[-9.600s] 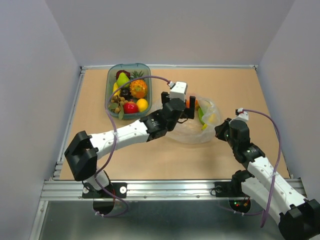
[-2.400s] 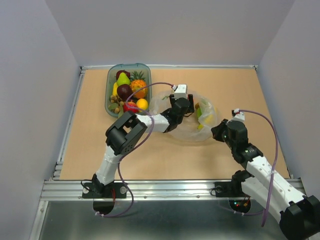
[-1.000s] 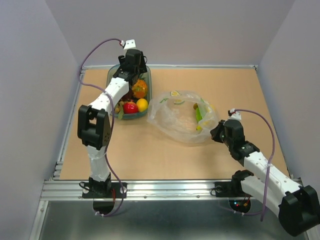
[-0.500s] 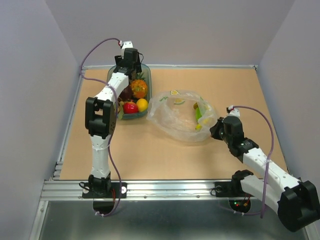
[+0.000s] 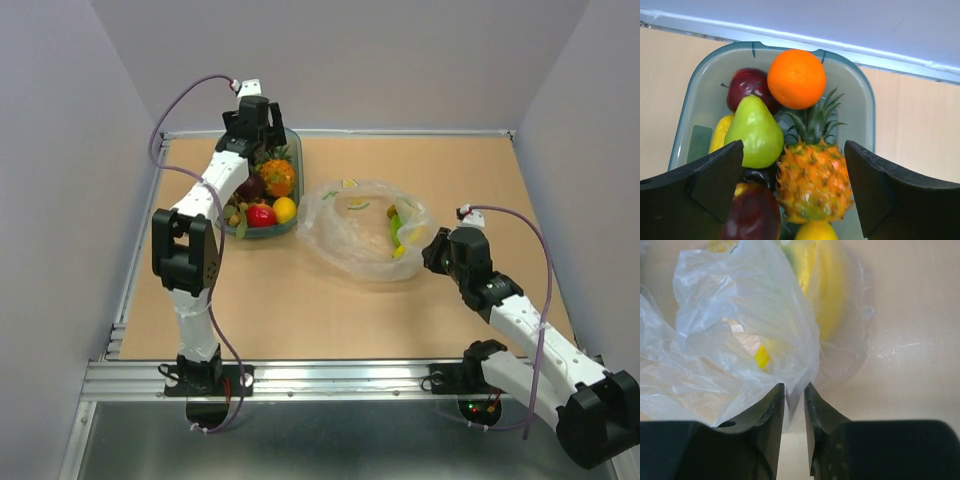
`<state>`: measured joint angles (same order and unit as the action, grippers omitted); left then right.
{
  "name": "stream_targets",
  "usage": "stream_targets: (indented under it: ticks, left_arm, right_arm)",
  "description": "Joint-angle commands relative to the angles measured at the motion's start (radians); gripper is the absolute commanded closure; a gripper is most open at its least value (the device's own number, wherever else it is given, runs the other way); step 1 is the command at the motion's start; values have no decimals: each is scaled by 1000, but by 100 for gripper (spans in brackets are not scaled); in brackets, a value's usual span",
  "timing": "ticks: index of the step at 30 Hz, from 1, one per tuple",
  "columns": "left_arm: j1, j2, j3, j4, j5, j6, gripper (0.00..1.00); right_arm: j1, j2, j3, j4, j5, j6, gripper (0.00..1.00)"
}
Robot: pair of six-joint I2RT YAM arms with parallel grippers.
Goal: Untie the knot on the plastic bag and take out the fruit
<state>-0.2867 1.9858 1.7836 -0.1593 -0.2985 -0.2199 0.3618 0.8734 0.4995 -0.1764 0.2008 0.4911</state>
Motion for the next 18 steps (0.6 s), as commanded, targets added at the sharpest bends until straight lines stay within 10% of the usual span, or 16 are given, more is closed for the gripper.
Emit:
stream_targets:
  ticks: [1,3,6,18]
  left_arm:
    - [-51,-203,-128,111,59,-45,7]
    - [-95,-296,-203,154,64,-55,7]
    - [-152,-417,-352,253,71,-84,7]
    - [-425,-706,-795,523,48,-85,7]
  right_arm:
    - [8,-37,129,-31,23,-52,46]
    - [8,-40,171,-70,12,-74,18]
    - [8,-21,278,-132,6,-100,0]
    - [6,304,525,-175,109,-115,0]
